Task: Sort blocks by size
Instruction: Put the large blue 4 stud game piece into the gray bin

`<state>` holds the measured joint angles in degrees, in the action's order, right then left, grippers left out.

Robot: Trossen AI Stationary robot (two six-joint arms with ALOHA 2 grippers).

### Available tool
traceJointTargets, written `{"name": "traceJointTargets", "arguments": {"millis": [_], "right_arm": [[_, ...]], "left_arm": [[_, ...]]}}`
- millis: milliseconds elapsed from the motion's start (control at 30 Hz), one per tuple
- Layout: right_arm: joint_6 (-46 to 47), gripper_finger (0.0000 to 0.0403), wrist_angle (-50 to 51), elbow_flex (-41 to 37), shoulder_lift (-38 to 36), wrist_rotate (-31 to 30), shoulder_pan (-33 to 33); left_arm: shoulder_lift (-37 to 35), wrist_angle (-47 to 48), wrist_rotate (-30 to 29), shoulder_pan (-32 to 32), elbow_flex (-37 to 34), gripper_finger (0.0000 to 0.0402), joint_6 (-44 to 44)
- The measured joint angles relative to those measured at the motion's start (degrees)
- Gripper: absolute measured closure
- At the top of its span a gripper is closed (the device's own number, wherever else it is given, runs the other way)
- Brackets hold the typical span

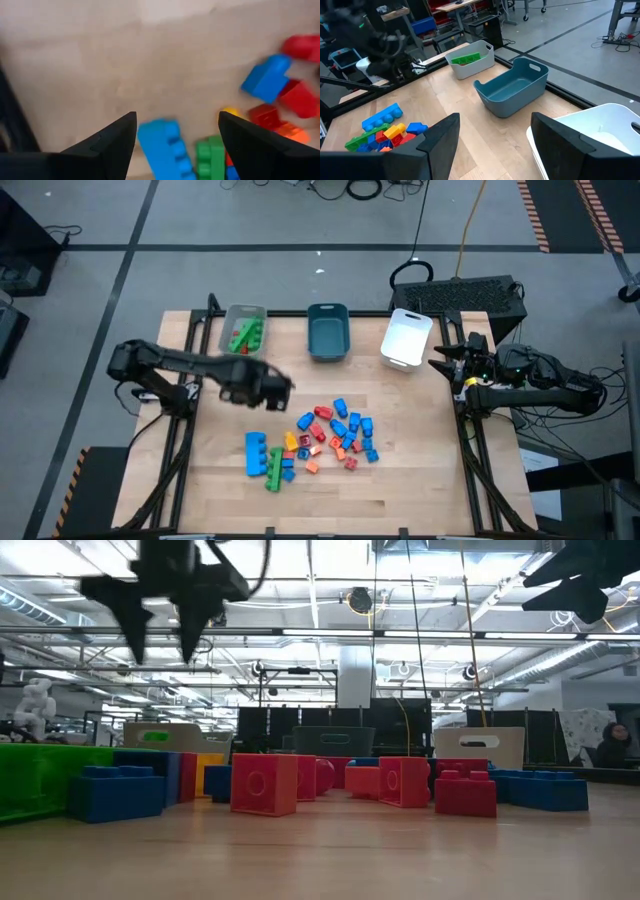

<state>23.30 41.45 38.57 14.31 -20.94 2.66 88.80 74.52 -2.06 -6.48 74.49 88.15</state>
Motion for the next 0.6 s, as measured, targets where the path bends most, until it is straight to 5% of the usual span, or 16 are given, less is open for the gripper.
{"name": "traceJointTargets", "arguments": {"millis": [200,600], "right_arm": [[-0.2,0.0165,0.0,0.0,0.0,0.0,0.0],[-0.4,0.0165,0.0,0.0,0.0,0.0,0.0]], "left_arm": [[3.3,-0.2,0.0,-9.3,-0.4,0.012,17.0],[8.2,-2.9,2.0,-17.5,-0.4,0.012,31.1]]}}
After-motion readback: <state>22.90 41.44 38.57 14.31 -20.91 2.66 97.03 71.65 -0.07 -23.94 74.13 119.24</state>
